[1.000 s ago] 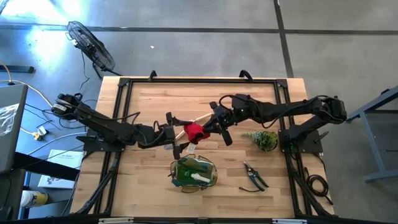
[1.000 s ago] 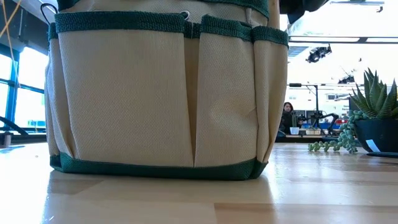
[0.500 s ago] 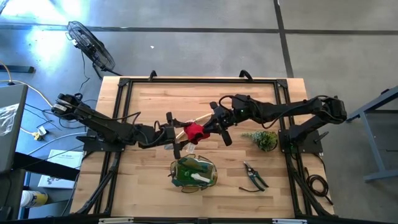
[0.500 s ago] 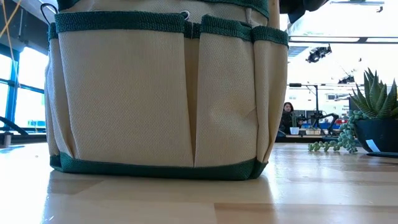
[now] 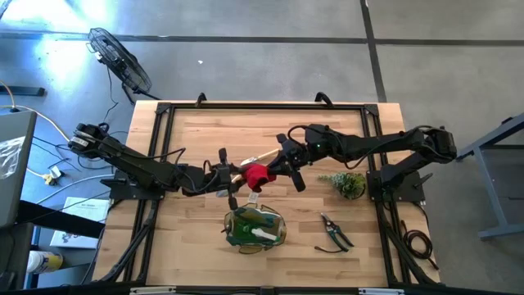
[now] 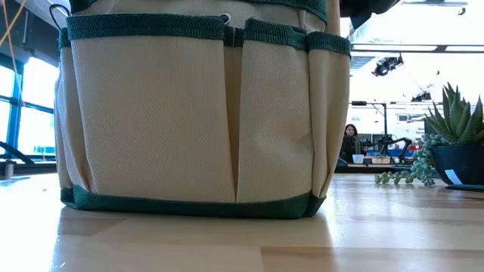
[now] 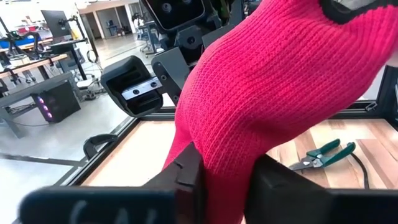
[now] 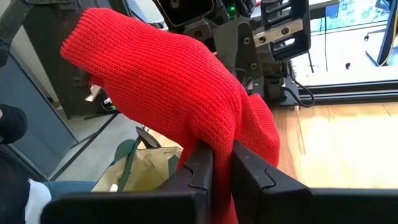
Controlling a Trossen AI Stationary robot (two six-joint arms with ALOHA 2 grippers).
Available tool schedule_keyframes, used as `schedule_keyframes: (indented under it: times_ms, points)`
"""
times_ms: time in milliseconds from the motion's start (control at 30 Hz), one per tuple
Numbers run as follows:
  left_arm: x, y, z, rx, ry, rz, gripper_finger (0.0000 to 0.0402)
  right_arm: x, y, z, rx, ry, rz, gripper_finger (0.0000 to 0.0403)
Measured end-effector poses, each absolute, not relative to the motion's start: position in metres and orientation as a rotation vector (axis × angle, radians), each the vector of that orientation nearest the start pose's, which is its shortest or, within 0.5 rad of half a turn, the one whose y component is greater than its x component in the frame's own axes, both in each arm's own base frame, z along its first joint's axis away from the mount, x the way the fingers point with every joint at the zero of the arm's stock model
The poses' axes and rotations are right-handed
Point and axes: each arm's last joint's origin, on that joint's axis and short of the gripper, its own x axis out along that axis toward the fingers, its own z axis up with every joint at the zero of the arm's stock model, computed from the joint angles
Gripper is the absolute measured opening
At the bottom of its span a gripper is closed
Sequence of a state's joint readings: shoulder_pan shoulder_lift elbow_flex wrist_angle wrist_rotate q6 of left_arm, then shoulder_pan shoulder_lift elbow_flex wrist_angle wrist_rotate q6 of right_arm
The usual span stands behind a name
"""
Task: Pick & Place Garden tools in Gardening bag
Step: Put the red gloves into the gardening bag
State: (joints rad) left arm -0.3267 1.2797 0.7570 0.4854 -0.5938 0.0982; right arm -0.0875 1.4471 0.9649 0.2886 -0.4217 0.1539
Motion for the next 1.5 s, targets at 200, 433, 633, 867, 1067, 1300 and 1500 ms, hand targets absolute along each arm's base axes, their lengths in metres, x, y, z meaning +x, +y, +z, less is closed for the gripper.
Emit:
schedule_keyframes:
  times_ms: [200, 433, 633, 867, 1067, 1300, 1500]
  points:
    - [0.269, -0.074, 0.281, 0.121, 0.06, 0.265, 0.0035, 0.325, -0.017, 0.287, 0.203, 0.216, 0.314, 0.0052]
    - [0.269, -0.074, 0.281, 0.122, 0.061, 0.267, 0.0044, 0.325, -0.017, 0.287, 0.198, 0.214, 0.308, 0.0059]
    - [0.268, -0.074, 0.281, 0.124, 0.065, 0.271, 0.0046, 0.325, -0.018, 0.287, 0.148, 0.206, 0.269, 0.0074]
    - [0.268, -0.074, 0.279, 0.128, 0.083, 0.266, 0.0046, 0.325, -0.018, 0.287, 0.147, 0.205, 0.259, 0.0126]
    - [0.268, -0.074, 0.279, 0.128, 0.083, 0.262, 0.0047, 0.324, -0.018, 0.288, 0.144, 0.2, 0.257, 0.0164]
    - [0.268, -0.074, 0.278, 0.119, 0.085, 0.259, 0.0047, 0.318, -0.016, 0.298, 0.112, 0.158, 0.282, 0.0173]
    - [0.268, -0.074, 0.278, 0.113, 0.087, 0.26, 0.0047, 0.313, -0.016, 0.306, 0.107, 0.136, 0.284, 0.0173]
